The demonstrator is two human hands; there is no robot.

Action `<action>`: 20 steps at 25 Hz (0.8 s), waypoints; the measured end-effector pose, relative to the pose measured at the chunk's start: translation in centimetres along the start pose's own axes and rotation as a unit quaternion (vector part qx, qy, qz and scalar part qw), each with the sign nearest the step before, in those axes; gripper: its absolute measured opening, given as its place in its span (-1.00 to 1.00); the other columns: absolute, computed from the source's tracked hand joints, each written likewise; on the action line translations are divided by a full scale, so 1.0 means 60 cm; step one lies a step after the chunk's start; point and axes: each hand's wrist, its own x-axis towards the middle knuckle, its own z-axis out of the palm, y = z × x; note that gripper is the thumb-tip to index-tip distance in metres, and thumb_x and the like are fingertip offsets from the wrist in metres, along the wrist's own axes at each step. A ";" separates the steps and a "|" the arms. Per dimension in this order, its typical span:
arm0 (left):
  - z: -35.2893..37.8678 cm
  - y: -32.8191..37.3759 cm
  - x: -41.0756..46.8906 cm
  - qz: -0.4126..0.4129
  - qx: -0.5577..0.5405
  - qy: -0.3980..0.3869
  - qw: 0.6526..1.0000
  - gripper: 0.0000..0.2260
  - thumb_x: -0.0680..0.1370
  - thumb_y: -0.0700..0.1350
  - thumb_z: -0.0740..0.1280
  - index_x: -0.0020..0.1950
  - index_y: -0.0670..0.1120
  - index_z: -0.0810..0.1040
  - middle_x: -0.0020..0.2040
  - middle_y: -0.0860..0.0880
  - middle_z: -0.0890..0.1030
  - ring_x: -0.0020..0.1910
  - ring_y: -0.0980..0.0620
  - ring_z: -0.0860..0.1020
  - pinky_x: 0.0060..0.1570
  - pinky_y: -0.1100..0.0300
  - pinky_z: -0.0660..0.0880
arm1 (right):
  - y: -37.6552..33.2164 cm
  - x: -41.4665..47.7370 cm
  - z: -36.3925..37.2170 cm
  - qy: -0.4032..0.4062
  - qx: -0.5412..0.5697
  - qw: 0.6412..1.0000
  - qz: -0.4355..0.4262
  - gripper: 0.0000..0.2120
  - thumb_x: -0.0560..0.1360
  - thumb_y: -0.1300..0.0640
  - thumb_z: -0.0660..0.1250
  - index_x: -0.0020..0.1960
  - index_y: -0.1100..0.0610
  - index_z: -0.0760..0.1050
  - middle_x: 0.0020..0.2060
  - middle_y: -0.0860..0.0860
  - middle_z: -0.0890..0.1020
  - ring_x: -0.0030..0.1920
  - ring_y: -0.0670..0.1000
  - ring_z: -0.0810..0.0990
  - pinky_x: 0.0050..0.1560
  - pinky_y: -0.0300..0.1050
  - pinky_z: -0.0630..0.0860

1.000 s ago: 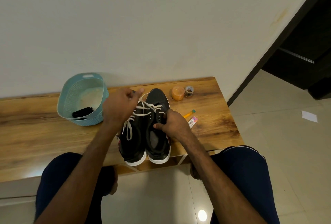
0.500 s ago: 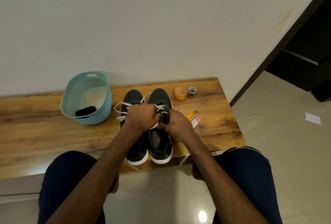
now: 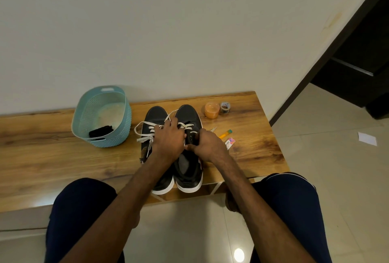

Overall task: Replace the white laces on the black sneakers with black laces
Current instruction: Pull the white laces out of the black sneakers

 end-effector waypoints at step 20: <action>-0.097 -0.134 -0.032 -0.368 -0.807 0.162 0.433 -0.89 0.56 -0.14 0.17 -0.12 -0.08 0.47 -0.26 -0.02 0.57 -0.50 0.08 0.49 -0.38 0.17 0.45 | -0.004 -0.010 -0.012 0.016 0.023 0.999 -0.027 -0.48 0.46 -0.04 0.47 0.32 0.10 0.38 0.21 0.07 0.52 0.19 0.10 0.52 0.15 0.10 0.55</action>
